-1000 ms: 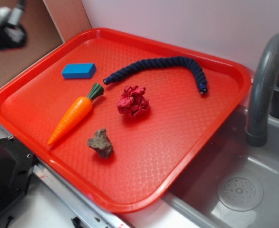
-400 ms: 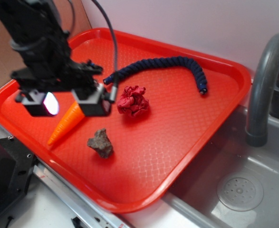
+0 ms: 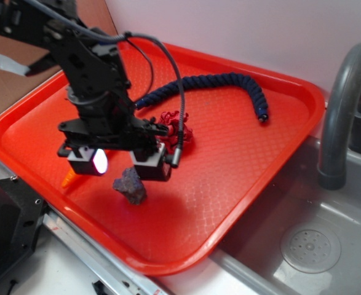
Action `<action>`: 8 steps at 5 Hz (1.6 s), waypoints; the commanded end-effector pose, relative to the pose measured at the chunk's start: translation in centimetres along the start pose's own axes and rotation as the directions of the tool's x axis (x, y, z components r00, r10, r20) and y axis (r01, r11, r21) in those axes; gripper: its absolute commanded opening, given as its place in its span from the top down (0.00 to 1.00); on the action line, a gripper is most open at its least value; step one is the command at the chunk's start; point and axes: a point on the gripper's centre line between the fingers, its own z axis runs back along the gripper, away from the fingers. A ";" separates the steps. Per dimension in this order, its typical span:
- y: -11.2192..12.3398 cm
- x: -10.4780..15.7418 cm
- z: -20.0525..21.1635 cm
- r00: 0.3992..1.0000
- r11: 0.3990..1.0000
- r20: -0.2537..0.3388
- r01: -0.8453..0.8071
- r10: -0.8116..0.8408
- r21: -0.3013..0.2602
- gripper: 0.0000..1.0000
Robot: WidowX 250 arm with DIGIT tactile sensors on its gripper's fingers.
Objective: Grab the rock.
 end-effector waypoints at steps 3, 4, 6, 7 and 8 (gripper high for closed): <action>-0.3 -0.2 -2.3 0.999 0.999 -0.015 0.040 -0.040 -0.005 1.00; -0.2 -0.3 -2.2 0.999 1.000 -0.019 0.026 -0.026 -0.004 1.00; 0.0 1.9 5.7 0.997 0.993 0.054 0.056 -0.051 -0.105 1.00; 0.6 3.1 10.7 0.957 0.947 0.061 0.289 -0.283 -0.140 1.00; 1.6 2.3 15.7 0.875 0.864 0.063 0.484 -0.480 -0.139 1.00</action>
